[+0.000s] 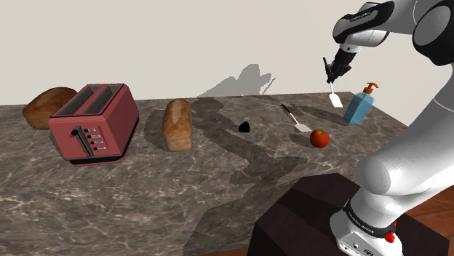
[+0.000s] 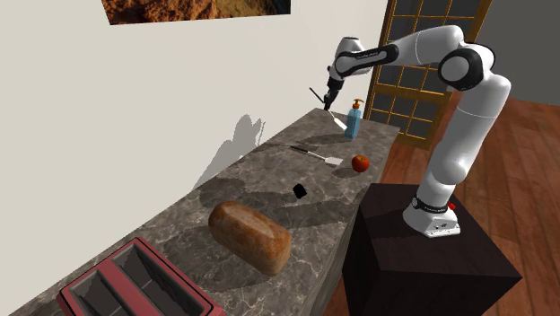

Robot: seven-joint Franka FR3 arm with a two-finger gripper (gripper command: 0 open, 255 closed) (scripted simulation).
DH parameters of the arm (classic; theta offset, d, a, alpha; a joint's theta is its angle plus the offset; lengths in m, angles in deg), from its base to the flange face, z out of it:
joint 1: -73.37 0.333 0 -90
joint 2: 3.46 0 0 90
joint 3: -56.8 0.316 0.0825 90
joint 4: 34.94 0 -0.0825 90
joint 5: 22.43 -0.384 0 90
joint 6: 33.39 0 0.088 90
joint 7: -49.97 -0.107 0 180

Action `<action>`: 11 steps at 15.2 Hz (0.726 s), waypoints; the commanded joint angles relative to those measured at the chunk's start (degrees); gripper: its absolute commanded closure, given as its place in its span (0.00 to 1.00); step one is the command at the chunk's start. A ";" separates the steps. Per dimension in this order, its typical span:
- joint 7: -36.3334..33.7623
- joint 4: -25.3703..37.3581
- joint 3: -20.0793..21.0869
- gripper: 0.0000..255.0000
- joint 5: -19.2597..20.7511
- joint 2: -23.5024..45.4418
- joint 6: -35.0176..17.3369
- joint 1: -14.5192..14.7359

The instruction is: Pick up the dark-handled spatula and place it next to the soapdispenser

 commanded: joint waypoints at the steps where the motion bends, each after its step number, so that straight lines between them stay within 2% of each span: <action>1: 0.28 -1.41 -0.07 1.00 -0.14 0.11 -1.54 -0.06; 11: 1.52 -6.72 -0.14 1.00 -1.45 2.36 -8.94 -0.10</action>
